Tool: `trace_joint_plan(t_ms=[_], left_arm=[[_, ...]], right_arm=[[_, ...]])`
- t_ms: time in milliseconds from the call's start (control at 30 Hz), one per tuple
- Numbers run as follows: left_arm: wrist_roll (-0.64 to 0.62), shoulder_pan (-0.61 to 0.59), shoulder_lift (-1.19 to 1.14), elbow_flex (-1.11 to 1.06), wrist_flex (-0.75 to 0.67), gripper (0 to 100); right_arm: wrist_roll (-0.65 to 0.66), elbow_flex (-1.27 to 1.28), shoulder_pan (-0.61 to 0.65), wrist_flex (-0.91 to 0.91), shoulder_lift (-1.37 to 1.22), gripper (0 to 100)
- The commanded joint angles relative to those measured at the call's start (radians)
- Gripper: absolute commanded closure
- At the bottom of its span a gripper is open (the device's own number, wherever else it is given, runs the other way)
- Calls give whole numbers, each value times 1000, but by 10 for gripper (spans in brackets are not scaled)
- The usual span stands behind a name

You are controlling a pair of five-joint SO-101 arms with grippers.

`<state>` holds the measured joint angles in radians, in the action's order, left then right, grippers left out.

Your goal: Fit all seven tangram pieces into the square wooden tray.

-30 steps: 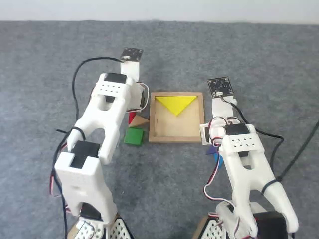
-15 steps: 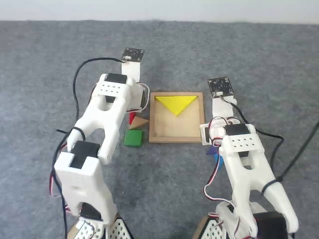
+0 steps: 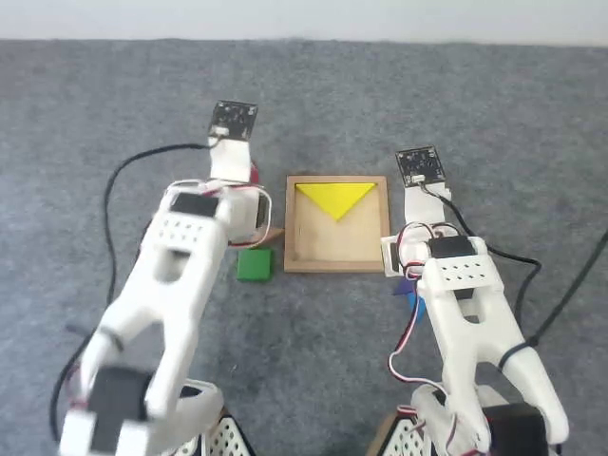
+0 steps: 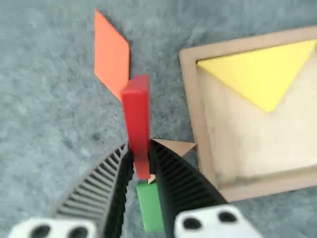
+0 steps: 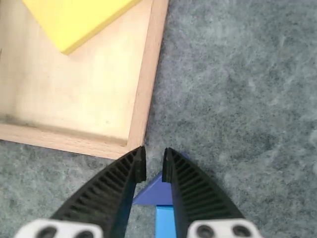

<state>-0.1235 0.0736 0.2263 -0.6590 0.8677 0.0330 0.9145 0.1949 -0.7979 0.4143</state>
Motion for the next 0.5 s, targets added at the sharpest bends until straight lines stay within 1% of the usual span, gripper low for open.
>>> trace_joint_plan(t_ms=[0,100,200,267,367,467], left_arm=[[-3,15,262,-50,-17,989],[-29,75,345,-65,35,989],[-31,166,347,-27,80,989],[-31,215,298,18,114,989],[-38,261,153,84,130,989],[-83,296,14,130,127,989]], right_arm=[[12,-11,-25,15,58,929],[6,-14,-73,16,58,929],[-46,-37,-114,7,50,929],[-66,-43,-148,7,48,929],[-94,-44,-183,7,51,929],[-95,-44,-188,7,53,929]])
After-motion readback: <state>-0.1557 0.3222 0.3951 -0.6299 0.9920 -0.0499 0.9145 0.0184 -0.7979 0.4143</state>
